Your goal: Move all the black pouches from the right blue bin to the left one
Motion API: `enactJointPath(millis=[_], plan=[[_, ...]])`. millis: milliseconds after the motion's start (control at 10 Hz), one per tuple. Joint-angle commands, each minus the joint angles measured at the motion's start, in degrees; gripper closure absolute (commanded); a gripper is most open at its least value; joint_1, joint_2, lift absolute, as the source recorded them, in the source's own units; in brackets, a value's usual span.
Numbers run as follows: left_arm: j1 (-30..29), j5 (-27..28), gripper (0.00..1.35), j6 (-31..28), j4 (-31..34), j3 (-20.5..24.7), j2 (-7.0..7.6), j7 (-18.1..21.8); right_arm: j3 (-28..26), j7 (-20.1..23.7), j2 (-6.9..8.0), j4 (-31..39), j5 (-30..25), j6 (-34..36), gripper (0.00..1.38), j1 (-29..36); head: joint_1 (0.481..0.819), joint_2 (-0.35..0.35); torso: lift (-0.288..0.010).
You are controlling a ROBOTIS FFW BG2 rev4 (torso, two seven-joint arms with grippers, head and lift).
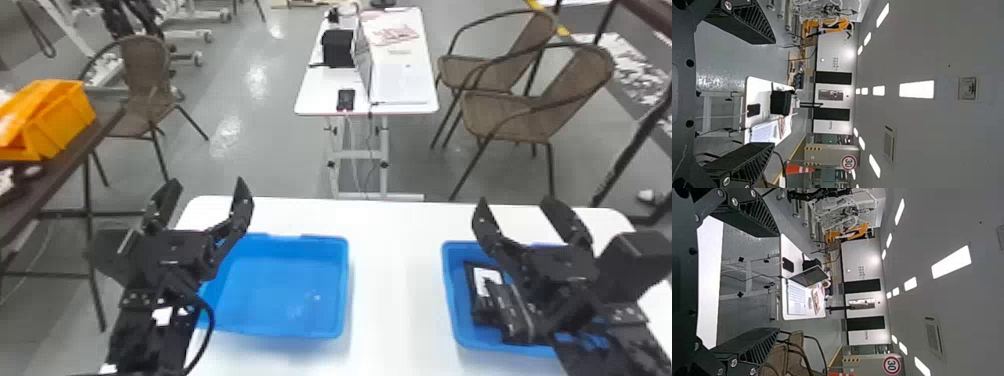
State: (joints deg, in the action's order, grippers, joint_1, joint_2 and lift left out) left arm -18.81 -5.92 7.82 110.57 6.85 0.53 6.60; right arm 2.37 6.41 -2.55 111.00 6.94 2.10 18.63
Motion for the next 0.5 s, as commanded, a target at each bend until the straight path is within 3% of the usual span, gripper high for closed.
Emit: enactJointPath(millis=[0, 400], plan=[[0.0, 0.0, 0.1, 0.2, 0.0, 0.0, 0.0, 0.0, 0.0, 0.0, 0.0, 0.0, 0.0, 0.0, 0.17, 0.0, 0.695, 0.1, 0.0], [-0.1, -0.1, 0.1, 0.2, 0.0, 0.1, 0.09, 0.0, -1.2, -0.1, 0.0, -2.9, 1.1, 0.1, 0.17, 0.7, 0.695, 0.097, 0.0]])
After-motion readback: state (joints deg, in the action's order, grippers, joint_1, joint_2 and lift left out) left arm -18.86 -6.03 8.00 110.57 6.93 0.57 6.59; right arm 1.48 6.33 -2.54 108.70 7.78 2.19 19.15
